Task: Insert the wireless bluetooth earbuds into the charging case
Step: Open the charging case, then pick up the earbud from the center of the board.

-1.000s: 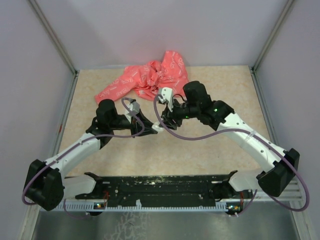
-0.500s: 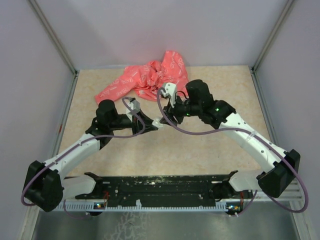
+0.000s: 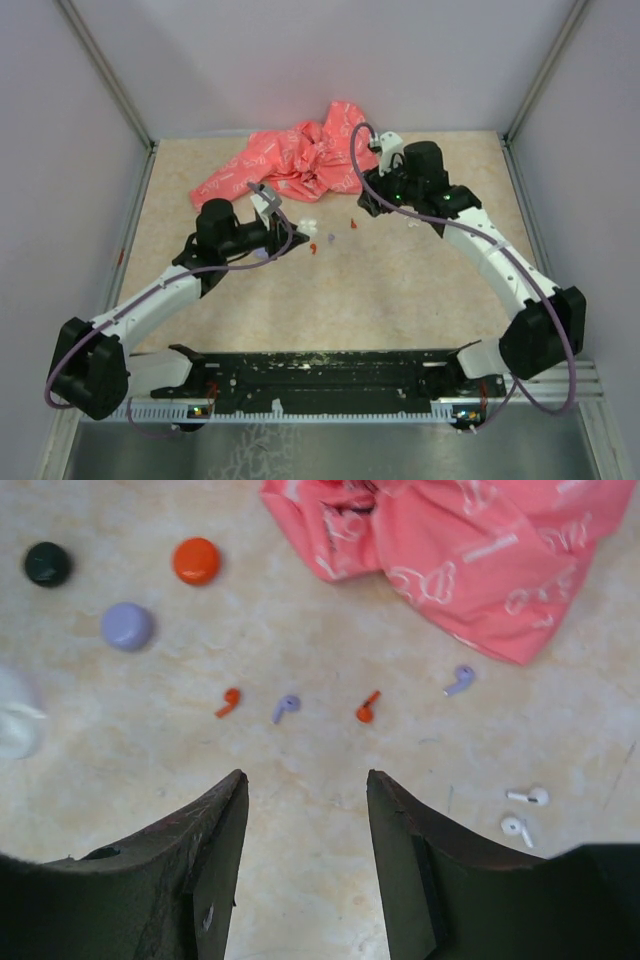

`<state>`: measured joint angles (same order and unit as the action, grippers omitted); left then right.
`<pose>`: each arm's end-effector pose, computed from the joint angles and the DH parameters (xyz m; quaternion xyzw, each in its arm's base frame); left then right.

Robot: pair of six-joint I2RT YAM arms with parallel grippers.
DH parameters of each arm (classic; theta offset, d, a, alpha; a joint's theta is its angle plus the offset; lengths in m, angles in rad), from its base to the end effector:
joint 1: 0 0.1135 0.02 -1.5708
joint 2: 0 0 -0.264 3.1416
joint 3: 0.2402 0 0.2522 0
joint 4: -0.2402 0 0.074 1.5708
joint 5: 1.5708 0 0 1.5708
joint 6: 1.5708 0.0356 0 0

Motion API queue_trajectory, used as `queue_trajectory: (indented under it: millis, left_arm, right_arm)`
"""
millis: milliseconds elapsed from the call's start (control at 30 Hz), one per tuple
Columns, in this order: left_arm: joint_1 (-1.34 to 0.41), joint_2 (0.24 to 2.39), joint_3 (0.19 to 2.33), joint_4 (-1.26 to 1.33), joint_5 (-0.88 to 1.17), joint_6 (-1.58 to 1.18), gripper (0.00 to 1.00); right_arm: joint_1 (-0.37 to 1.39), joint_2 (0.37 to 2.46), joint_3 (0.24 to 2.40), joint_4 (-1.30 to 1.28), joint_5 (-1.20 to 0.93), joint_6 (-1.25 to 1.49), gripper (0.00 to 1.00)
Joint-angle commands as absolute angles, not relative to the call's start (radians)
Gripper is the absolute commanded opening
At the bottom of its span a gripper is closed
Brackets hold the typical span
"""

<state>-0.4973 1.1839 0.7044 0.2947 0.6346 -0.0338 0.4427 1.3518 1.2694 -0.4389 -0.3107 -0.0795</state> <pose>0.2240 -0.1456 0.2793 0.3619 0.6656 -0.3909 0.5227 0.2712 0.1406 0.3571 -0.2956 0.8060 0.2211 0.4626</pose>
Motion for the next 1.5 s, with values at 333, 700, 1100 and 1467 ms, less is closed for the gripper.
queue_trajectory:
  millis: [333,700,1100,1467]
  left_arm:
    - [-0.493,1.148,0.739,0.246,0.602,-0.008,0.01]
    - [-0.492,1.16,0.754,0.221,0.62,-0.002,0.01]
    - [-0.491,1.185,0.763,0.22,0.665,-0.015,0.0]
    - [-0.491,1.198,0.769,0.22,0.686,-0.025,0.0]
  right_arm:
    - [0.158,1.672,1.216,-0.281,-0.128,-0.021,0.51]
    - [0.095,1.871,1.293,-0.307,-0.152,-0.049,0.5]
    - [0.099,1.881,1.278,-0.398,-0.274,-0.068,0.48]
    - [0.13,1.871,1.279,-0.376,-0.146,-0.043,0.44]
